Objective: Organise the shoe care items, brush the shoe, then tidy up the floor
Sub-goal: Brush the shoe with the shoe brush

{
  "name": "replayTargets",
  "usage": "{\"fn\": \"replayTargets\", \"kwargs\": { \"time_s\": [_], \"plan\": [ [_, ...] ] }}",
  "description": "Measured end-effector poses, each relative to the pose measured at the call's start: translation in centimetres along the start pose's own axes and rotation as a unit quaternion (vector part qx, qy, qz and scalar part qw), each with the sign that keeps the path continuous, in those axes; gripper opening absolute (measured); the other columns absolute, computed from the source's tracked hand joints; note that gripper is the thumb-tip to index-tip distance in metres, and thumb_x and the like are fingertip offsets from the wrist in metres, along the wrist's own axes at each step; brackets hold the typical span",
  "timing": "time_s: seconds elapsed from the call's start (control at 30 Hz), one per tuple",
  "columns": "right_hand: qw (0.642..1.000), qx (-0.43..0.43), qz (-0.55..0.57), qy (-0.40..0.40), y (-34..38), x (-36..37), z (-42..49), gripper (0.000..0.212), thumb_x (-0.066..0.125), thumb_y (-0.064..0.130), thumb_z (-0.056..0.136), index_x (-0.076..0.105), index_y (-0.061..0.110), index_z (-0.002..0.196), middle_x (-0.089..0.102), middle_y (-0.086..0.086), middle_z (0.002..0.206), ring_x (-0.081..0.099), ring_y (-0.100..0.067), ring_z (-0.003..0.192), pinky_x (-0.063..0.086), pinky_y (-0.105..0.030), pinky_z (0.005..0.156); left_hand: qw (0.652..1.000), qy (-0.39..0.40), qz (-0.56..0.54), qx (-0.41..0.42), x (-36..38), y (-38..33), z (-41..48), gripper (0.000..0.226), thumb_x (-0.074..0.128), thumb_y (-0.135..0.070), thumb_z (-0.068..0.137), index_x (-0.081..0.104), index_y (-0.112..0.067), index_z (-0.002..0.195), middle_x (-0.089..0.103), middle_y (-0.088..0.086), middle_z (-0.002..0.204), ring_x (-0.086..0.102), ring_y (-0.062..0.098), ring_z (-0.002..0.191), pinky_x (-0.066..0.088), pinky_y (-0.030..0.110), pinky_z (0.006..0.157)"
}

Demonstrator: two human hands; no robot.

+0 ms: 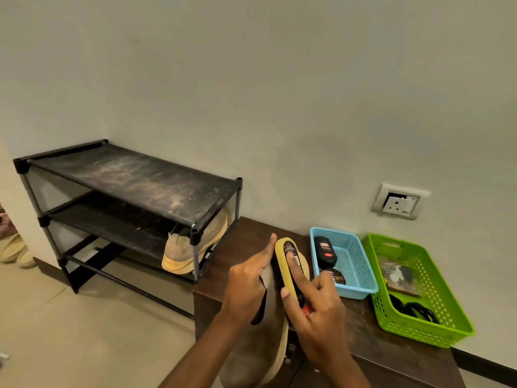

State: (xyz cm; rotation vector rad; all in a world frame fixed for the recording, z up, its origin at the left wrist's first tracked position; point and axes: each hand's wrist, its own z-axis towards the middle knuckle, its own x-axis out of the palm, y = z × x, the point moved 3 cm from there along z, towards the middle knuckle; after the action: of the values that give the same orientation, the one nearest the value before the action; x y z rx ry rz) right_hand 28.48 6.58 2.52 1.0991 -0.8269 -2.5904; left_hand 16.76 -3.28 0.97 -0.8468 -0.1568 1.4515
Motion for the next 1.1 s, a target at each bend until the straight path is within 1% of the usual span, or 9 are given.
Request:
{"fn": "replayTargets", "kwargs": {
  "time_s": [0.1,0.17,0.23,0.33,0.43,0.57,0.7,0.83,1.1],
  "plan": [
    [0.989,0.123,-0.076,0.002,-3.0,0.1,1.4,0.051,0.051,0.043,0.092,0.028,0.054,0.136,0.04,0.003,0.084,0.043,-0.003,0.061,0.03,-0.014,0.053,0.999,0.028,0.02,0.032,0.1,0.3,-0.1,0.073,0.041,0.021,0.064,0.043,-0.006,0.132,0.059,0.003,0.125,0.059,0.012,0.113,0.04,0.011,0.097],
    [0.975,0.203,-0.092,-0.018,-5.0,-0.6,2.1,0.048,0.052,0.041,0.092,0.035,0.048,0.136,0.04,0.001,0.084,0.041,-0.002,0.064,0.03,-0.021,0.055,0.996,0.051,0.026,0.069,0.4,0.3,0.0,0.078,0.048,0.029,0.061,0.045,-0.003,0.131,0.056,0.001,0.128,0.055,0.01,0.117,0.04,0.014,0.1],
    [0.973,0.224,-0.051,-0.038,-5.0,-0.9,1.5,0.045,0.055,0.038,0.091,0.041,0.044,0.134,0.041,0.002,0.083,0.043,-0.002,0.066,0.03,-0.019,0.056,0.992,0.069,0.03,0.101,0.5,-0.1,0.6,0.077,0.057,0.031,0.06,0.049,-0.002,0.129,0.057,0.002,0.128,0.052,0.007,0.12,0.039,0.016,0.102],
    [0.964,0.254,0.007,-0.081,-5.5,-1.1,0.8,0.043,0.059,0.031,0.09,0.047,0.037,0.131,0.045,-0.001,0.086,0.043,-0.001,0.068,0.029,-0.013,0.057,0.976,0.142,0.067,0.152,0.6,-0.3,2.7,0.067,0.051,0.024,0.06,0.06,-0.003,0.121,0.064,0.006,0.12,0.057,0.011,0.114,0.034,0.013,0.103],
    [0.948,0.295,0.017,-0.115,-7.1,-1.3,0.9,0.042,0.06,0.03,0.089,0.051,0.032,0.131,0.044,-0.002,0.079,0.044,-0.005,0.065,0.033,-0.024,0.059,0.93,0.266,0.102,0.233,1.5,-1.0,5.6,0.045,0.047,0.0,0.075,0.066,-0.008,0.115,0.067,0.006,0.116,0.059,0.015,0.111,0.044,0.019,0.097],
    [0.94,0.318,0.03,-0.121,-8.3,-1.7,0.4,0.042,0.059,0.032,0.089,0.052,0.033,0.131,0.047,-0.007,0.082,0.049,-0.016,0.07,0.035,-0.03,0.066,0.857,0.38,0.165,0.308,2.9,-2.9,10.3,0.05,0.034,-0.012,0.077,0.069,-0.011,0.112,0.067,0.008,0.117,0.064,0.024,0.107,0.053,0.034,0.084],
    [0.929,0.343,0.035,-0.137,-9.6,-2.8,0.5,0.044,0.06,0.032,0.089,0.05,0.037,0.131,0.048,-0.005,0.085,0.049,-0.016,0.071,0.037,-0.03,0.068,0.832,0.395,0.345,0.18,4.2,-2.6,14.1,0.052,0.04,0.003,0.086,0.055,-0.018,0.131,0.055,0.003,0.134,0.053,0.023,0.121,0.041,0.034,0.1],
    [0.932,0.334,0.031,-0.139,-10.2,-3.3,0.2,0.045,0.059,0.033,0.089,0.048,0.042,0.131,0.047,-0.003,0.083,0.048,-0.008,0.067,0.04,-0.029,0.066,0.781,0.345,0.514,0.078,3.6,-1.5,15.1,0.029,0.04,0.001,0.09,0.056,-0.007,0.113,0.061,0.012,0.115,0.06,0.028,0.104,0.047,0.034,0.083],
    [0.935,0.332,0.028,-0.123,-10.1,-3.7,0.0,0.043,0.06,0.036,0.088,0.05,0.038,0.13,0.045,-0.003,0.08,0.048,-0.011,0.066,0.038,-0.029,0.064,0.797,0.329,0.455,-0.221,0.4,4.3,13.8,0.021,0.046,-0.009,0.092,0.058,0.0,0.106,0.061,0.015,0.112,0.061,0.03,0.101,0.048,0.032,0.074]
  ]
}}
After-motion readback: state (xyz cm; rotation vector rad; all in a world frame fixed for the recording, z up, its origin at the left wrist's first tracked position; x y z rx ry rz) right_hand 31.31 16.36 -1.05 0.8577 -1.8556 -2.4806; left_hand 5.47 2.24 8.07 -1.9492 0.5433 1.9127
